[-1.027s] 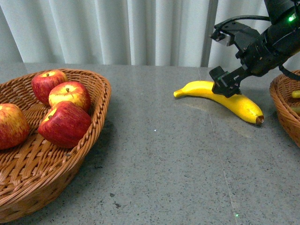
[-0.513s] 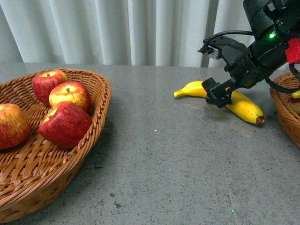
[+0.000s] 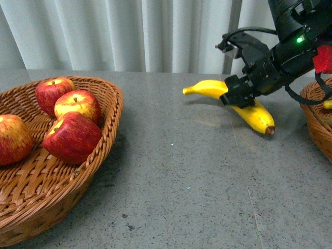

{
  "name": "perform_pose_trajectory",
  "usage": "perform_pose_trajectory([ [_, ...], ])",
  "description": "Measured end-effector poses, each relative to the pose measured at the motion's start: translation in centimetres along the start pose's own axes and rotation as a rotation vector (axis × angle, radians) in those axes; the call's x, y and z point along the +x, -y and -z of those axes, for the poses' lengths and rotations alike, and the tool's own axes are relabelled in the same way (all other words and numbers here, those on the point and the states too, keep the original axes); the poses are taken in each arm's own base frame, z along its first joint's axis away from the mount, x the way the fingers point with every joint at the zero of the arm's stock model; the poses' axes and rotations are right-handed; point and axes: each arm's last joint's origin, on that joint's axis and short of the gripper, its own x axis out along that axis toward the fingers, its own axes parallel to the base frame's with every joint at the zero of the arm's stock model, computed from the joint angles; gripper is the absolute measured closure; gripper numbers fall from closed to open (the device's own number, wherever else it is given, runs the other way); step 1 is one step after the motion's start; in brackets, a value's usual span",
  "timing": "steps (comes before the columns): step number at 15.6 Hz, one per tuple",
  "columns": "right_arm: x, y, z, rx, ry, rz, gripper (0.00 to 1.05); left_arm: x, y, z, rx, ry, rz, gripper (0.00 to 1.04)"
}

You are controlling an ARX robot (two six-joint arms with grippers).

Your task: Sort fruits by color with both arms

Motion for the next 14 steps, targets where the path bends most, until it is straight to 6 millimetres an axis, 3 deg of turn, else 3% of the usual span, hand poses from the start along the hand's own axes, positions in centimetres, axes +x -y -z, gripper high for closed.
perform_pose_trajectory([
  [3,-4.9,2.1,-1.9,0.157,0.236,-0.061,0.69,0.0,0.0,0.0,0.000,0.000,0.000,0.07],
  [4,-9.6,4.7,-1.6,0.266,0.412,-0.106,0.69,0.0,0.0,0.0,0.000,0.000,0.000,0.07],
  [5,-11.3,5.7,-0.8,0.308,0.453,-0.116,0.69,0.0,0.0,0.0,0.000,0.000,0.000,0.07],
  [7,-13.9,7.6,1.9,0.359,0.462,-0.109,0.69,0.0,0.0,0.0,0.000,0.000,0.000,0.07],
  [9,-16.6,10.3,6.8,0.421,0.420,-0.046,0.69,0.0,0.0,0.0,0.000,0.000,0.000,0.07],
  [12,-20.2,12.7,12.2,0.412,0.348,0.084,0.69,0.0,0.0,0.0,0.000,0.000,0.000,0.07],
  [14,-21.6,13.4,14.7,0.370,0.273,0.163,0.69,0.0,0.0,0.0,0.000,0.000,0.000,0.07],
])
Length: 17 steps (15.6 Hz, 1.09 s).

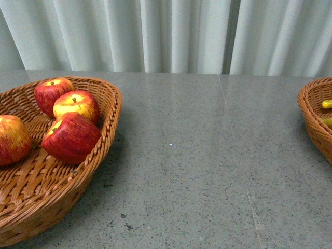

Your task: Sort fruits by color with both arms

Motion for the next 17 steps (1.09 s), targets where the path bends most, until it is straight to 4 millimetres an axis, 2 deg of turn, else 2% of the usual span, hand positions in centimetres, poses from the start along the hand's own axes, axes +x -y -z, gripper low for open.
perform_pose_trajectory([
  [2,-0.2,-0.1,1.6,-0.015,-0.072,0.000,0.69,0.0,0.0,0.0,0.000,0.000,0.000,0.07],
  [4,-0.6,-0.5,1.6,-0.029,-0.077,-0.008,0.66,0.0,0.0,0.0,0.000,0.000,0.000,0.07],
  [6,-1.6,-1.7,0.2,-0.066,-0.017,-0.033,0.37,0.0,0.0,0.0,0.000,0.000,0.000,0.07],
  [9,-2.7,-4.4,-2.3,-0.108,0.103,-0.100,0.04,0.0,0.0,0.0,0.000,0.000,0.000,0.07],
  [10,-3.3,-5.3,-3.2,-0.118,0.160,-0.113,0.07,0.0,0.0,0.0,0.000,0.000,0.000,0.07],
  [12,-5.3,-6.6,-5.2,-0.102,0.321,-0.114,0.06,0.0,0.0,0.0,0.000,0.000,0.000,0.07],
  [14,-6.4,-8.0,-5.9,-0.033,0.402,-0.126,0.07,0.0,0.0,0.0,0.000,0.000,0.000,0.07],
  [15,-6.4,-9.1,-5.6,-0.047,0.462,-0.011,0.15,0.0,0.0,0.0,0.000,0.000,0.000,0.07],
  [17,-8.0,-12.5,-1.5,-0.024,0.441,0.171,0.40,0.0,0.0,0.0,0.000,0.000,0.000,0.07],
])
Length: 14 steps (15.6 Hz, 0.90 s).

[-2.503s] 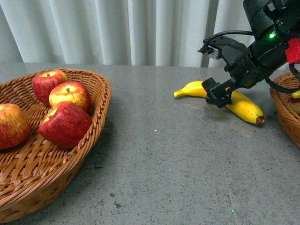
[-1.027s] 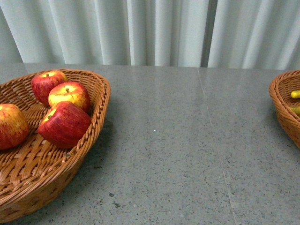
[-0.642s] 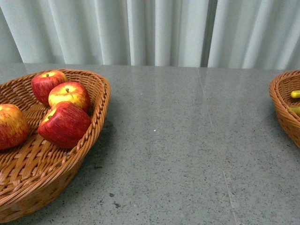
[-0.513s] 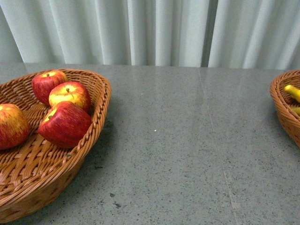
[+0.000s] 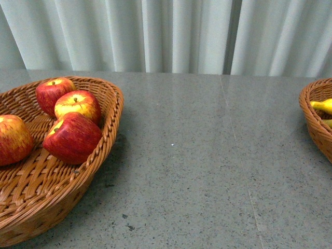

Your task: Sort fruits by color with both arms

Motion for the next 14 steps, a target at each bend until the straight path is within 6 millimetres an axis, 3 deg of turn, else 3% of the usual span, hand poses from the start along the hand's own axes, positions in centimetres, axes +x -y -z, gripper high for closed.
perform_pose_trajectory([
  [3,-4.6,-1.7,2.0,-0.019,0.037,0.059,0.70,0.0,0.0,0.0,0.000,0.000,0.000,0.07],
  [5,-6.0,-2.6,4.2,-0.025,0.053,0.052,0.97,0.0,0.0,0.0,0.000,0.000,0.000,0.07],
  [6,-6.3,-2.8,5.6,-0.024,0.027,0.048,1.03,0.0,0.0,0.0,0.000,0.000,0.000,0.07],
  [11,-8.1,-4.5,8.2,-0.027,0.040,0.033,1.03,0.0,0.0,0.0,0.000,0.000,0.000,0.07],
  [14,-9.2,-4.3,9.8,-0.026,0.025,0.058,1.03,0.0,0.0,0.0,0.000,0.000,0.000,0.07],
])
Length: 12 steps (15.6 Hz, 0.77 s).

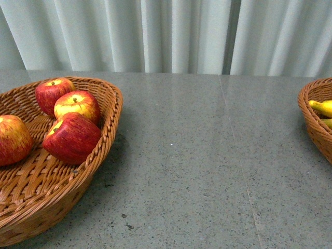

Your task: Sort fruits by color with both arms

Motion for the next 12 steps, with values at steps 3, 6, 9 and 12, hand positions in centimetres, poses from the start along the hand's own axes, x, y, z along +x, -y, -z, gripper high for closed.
perform_pose_trajectory([
  [3,-0.6,0.0,0.4,0.000,0.011,0.000,1.03,0.0,0.0,0.0,0.000,0.000,0.000,0.07],
  [6,-1.2,0.0,1.3,0.000,0.001,0.000,1.03,0.0,0.0,0.0,0.000,0.000,0.000,0.07],
  [9,-1.7,0.0,1.6,0.000,0.010,0.000,1.03,0.0,0.0,0.0,0.000,0.000,0.000,0.07],
  [12,-2.1,0.0,2.2,0.000,0.021,0.000,1.03,0.0,0.0,0.0,0.000,0.000,0.000,0.07],
])
